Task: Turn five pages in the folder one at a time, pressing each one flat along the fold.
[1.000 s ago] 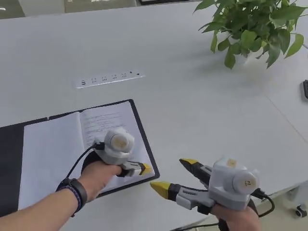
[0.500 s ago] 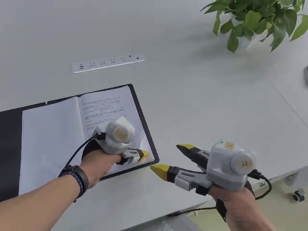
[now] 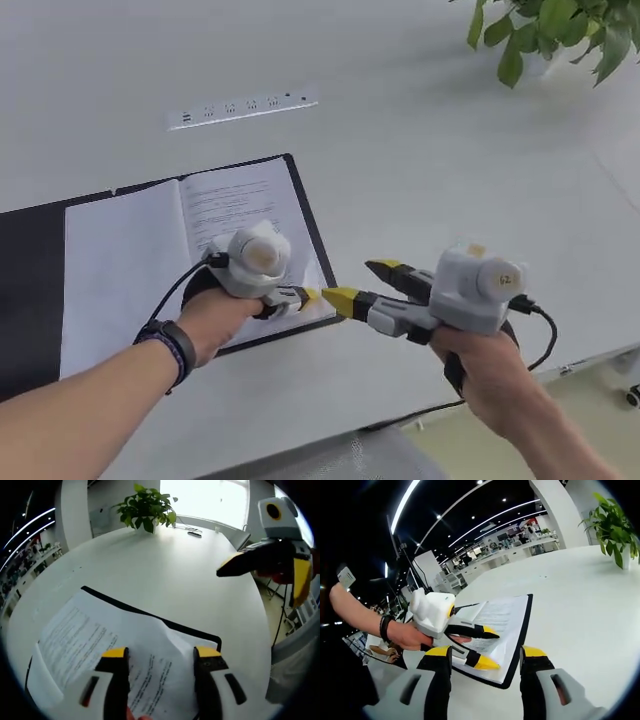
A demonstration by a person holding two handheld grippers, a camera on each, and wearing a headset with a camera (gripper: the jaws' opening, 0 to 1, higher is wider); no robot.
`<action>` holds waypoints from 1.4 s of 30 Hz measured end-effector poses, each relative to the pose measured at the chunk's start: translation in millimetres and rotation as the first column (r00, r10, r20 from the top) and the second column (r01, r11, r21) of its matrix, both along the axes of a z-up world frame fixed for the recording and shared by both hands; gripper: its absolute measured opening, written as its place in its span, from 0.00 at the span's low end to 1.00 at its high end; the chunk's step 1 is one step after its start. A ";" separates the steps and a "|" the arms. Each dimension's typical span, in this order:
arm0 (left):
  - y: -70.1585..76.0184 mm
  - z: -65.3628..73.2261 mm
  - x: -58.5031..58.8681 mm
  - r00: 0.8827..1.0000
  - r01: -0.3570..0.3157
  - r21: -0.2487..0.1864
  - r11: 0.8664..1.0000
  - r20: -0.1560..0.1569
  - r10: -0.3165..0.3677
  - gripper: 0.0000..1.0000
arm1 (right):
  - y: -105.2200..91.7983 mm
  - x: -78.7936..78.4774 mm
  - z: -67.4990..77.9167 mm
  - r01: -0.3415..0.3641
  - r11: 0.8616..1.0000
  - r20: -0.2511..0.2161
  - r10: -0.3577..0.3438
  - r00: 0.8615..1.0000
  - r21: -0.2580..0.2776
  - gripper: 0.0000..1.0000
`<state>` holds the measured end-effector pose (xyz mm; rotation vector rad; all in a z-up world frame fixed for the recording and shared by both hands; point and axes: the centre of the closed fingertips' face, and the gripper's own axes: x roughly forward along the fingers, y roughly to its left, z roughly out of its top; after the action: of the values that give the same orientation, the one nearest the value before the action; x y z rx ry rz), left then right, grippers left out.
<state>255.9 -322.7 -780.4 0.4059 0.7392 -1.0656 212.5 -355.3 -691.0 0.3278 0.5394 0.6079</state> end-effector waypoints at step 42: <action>1.3 7.5 -9.0 0.999 -0.016 -0.011 1.000 -0.045 0.016 0.62 | 26.1 43.2 -67.1 0.077 0.949 -0.252 0.002 0.968 0.304 0.09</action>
<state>246.9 -321.4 -773.0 0.3666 0.7744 -1.0661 255.8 -329.2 -758.1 0.7208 0.6783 0.6190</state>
